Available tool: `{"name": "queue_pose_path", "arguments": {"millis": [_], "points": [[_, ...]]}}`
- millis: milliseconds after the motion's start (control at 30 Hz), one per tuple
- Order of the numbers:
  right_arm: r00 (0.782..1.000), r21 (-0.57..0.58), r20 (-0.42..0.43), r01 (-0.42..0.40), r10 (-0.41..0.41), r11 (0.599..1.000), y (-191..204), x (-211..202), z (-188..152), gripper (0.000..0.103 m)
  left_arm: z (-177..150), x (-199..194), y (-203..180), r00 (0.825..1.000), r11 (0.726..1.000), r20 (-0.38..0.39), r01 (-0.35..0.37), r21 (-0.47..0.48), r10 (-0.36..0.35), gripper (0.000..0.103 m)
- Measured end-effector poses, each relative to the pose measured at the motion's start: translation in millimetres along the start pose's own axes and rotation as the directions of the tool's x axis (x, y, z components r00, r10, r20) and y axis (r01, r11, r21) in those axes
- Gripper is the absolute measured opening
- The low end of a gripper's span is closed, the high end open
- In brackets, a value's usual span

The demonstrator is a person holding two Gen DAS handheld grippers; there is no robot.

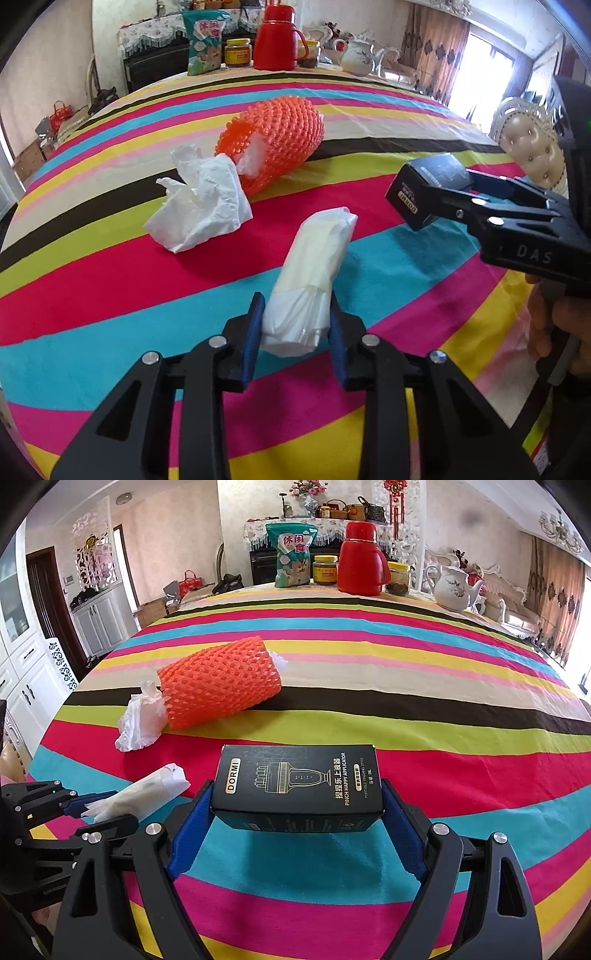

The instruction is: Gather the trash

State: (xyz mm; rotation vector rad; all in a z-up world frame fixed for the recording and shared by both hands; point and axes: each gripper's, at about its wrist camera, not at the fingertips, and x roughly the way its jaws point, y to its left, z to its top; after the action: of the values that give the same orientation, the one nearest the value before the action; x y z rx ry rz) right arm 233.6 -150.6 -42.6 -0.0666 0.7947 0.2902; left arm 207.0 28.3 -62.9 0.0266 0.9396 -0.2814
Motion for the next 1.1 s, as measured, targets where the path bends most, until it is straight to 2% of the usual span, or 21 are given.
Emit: {"name": "queue_pose_path", "arguments": {"millis": [467, 1100], "points": [[1.0, -0.03, 0.008, -0.016, 0.016, 0.999, 13, -6, -3, 0.081, -28, -50, 13, 0.996, 0.99, 0.087, -0.021, -0.139, 0.033, 0.028], [0.995, -0.116, 0.038, -0.091, 0.096, 0.989, 79, -40, -15, 0.081, -67, -124, 39, 0.978, 0.967, 0.175, -0.068, -0.246, 0.113, 0.028]]}}
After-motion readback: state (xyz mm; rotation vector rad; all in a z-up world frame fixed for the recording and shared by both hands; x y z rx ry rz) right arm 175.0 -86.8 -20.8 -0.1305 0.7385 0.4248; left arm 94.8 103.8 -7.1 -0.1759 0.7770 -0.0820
